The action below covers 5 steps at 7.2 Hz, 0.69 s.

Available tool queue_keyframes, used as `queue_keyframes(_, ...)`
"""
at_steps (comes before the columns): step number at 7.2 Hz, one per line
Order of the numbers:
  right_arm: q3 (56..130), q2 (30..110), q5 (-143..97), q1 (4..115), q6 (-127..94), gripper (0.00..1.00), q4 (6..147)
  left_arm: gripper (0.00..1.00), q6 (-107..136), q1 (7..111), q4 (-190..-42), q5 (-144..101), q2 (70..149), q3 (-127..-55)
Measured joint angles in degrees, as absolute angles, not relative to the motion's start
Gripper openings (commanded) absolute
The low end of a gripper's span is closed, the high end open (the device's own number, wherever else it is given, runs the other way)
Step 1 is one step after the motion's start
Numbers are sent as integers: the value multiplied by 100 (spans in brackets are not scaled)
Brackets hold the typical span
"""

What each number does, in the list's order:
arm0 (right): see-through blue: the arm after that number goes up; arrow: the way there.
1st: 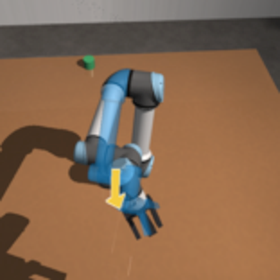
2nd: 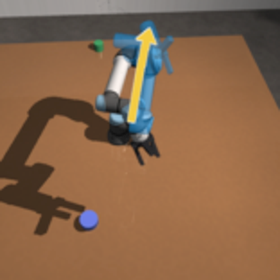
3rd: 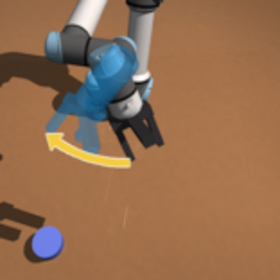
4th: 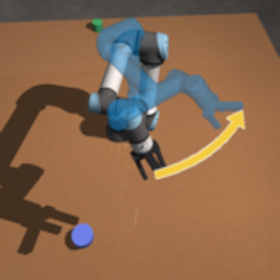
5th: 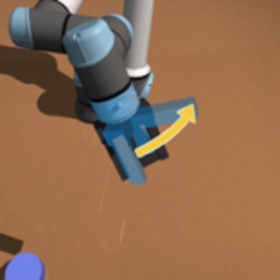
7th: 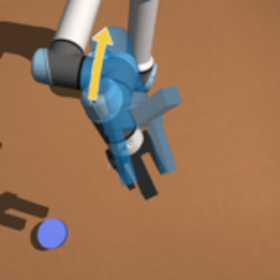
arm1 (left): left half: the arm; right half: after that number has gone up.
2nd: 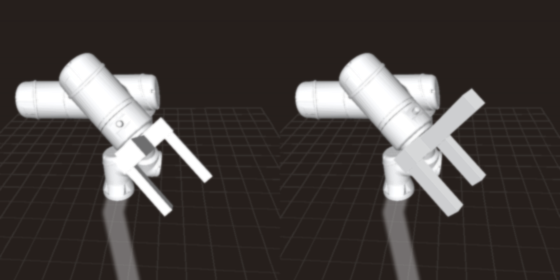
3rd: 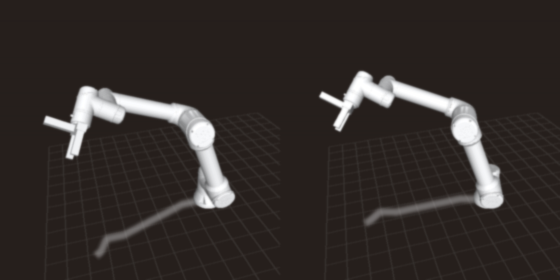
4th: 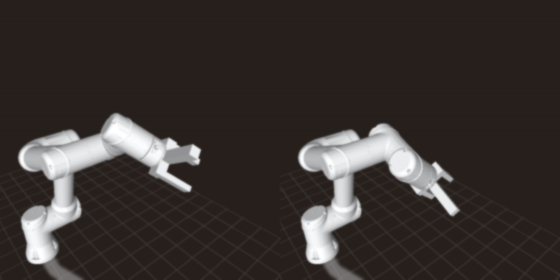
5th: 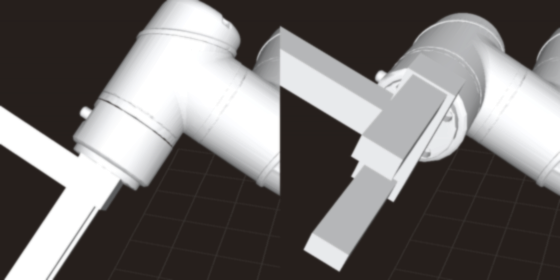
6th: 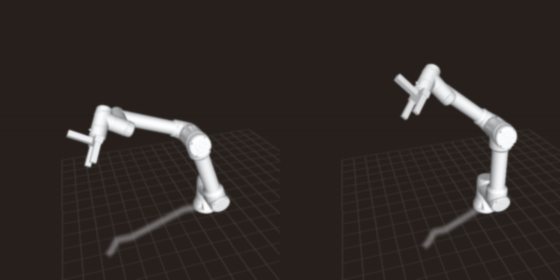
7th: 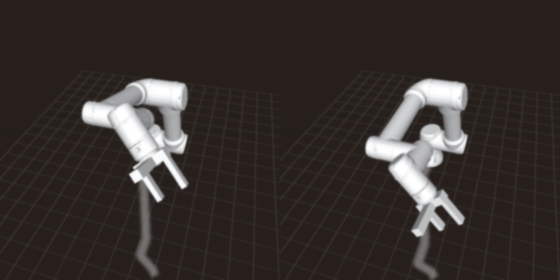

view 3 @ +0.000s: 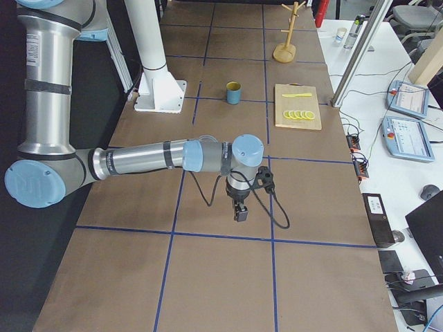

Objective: Hang cup on storage rack
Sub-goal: 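Withdraw the right arm away from the mug out of view, then move the left gripper toward the teal mug's handle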

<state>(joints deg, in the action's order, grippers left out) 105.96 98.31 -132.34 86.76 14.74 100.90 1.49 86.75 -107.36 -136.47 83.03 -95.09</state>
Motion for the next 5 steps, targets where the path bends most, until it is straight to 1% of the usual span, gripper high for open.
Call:
queue_keyframes(2, 10615, 10137, -13229, 8855, 1499, 100, 10088, 100, 138, 8671, -10773, -13660, 8367, -9465)
queue_keyframes(4, 10646, 10162, -13233, 8873, 1456, 100, 10082, 100, 128, 8672, -10857, -13696, 8367, -9498)
queue_keyframes(5, 10694, 10166, -13242, 8876, 1443, 100, 10083, 100, 130, 8656, -11153, -13703, 8379, -9518)
